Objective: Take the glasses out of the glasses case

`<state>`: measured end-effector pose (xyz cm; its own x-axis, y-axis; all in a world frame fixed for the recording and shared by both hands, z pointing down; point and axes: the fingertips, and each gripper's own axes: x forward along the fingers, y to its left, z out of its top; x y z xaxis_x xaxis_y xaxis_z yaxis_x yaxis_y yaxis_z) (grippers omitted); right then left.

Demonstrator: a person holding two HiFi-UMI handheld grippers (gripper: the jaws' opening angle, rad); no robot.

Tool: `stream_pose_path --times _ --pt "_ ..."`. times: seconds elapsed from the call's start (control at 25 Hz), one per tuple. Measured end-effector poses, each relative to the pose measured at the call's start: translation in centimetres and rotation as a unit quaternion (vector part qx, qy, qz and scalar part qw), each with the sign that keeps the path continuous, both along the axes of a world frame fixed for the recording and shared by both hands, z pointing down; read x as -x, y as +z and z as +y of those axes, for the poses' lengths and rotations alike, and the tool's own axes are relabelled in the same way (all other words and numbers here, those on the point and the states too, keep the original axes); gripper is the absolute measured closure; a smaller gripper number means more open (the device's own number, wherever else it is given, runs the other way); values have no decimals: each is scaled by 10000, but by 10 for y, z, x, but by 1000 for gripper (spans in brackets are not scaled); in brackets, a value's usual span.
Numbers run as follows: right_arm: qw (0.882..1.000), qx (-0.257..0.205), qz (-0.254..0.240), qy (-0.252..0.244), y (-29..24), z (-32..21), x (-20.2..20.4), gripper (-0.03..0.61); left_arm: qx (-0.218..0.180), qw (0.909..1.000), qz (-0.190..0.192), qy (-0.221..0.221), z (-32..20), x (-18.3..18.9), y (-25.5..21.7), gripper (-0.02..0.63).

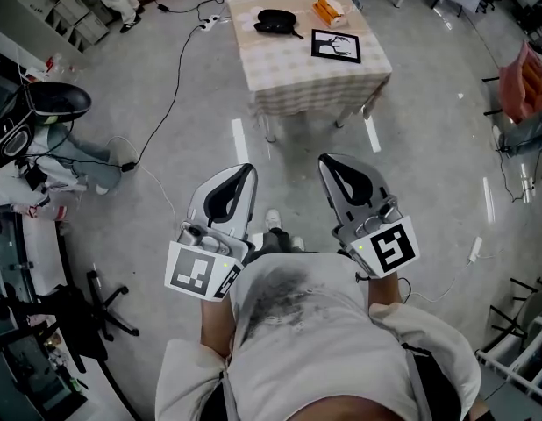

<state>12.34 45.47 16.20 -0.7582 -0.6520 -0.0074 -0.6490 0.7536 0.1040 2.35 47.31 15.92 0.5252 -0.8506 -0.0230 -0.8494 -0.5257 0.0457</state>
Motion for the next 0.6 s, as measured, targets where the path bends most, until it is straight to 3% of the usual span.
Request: stream_pose_path --times 0.6 --pt "9998 3 169 47 6 -55 47 561 49 9995 35 310 -61 39 7 609"
